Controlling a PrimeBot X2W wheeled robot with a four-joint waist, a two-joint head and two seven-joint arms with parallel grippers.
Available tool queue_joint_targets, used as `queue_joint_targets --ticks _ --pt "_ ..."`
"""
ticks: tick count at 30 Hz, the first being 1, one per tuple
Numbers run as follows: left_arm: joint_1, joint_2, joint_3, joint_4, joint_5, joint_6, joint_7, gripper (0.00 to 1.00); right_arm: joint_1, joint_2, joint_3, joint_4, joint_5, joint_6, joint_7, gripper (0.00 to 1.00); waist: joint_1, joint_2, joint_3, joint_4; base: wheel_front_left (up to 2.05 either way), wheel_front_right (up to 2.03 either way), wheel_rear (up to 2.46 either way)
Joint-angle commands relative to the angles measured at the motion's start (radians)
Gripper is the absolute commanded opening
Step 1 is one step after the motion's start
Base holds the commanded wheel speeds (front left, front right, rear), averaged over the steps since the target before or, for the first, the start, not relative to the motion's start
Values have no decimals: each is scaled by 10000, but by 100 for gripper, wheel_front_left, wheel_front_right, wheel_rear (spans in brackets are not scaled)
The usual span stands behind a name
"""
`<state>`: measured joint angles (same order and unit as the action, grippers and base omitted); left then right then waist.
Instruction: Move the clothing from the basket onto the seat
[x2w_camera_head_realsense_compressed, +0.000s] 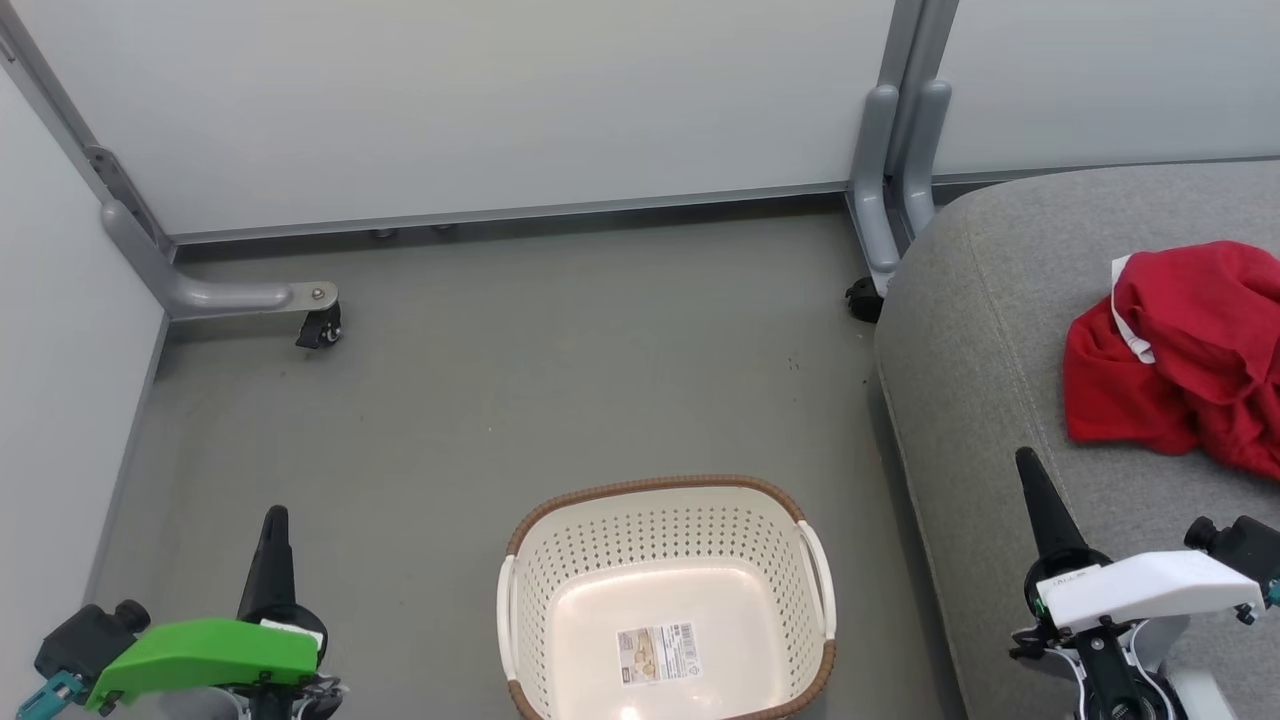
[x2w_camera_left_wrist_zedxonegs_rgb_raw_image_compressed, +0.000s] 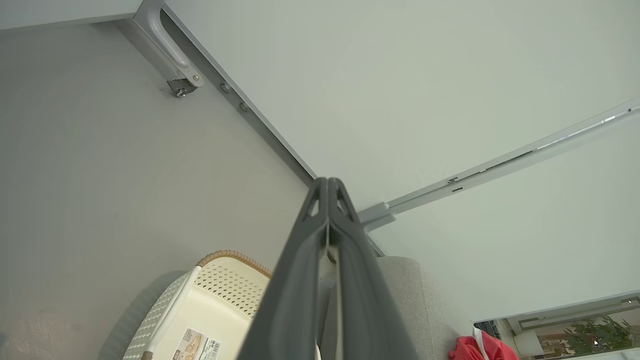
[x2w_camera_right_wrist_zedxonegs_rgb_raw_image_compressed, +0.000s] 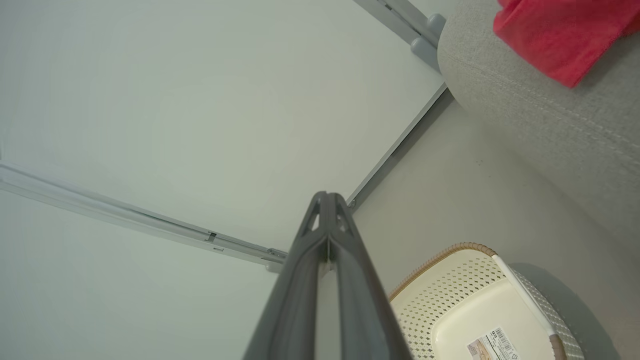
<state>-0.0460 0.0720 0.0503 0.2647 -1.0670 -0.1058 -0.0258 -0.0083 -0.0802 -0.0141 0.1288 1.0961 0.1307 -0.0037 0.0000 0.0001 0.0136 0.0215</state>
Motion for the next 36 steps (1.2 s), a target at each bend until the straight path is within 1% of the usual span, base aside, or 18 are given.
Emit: queue_joint_targets --ticks 1,17,36 --pt "-275 -17 65 -108 -296 -55 73 0 -252 -72 -38 -24 279 5 36 0 0 -1 -2 -4 0 0 0" --pt "-421 -74 259 -145 -1862 -118 488 0 -491 -69 -197 334 1899 5 273 0 0 -1 -28 -57 0 0 0" --pt "-540 -130 431 -181 -3469 -186 903 0 -707 -45 -364 698 3509 4 529 0 0 -1 -58 -119 0 0 0"
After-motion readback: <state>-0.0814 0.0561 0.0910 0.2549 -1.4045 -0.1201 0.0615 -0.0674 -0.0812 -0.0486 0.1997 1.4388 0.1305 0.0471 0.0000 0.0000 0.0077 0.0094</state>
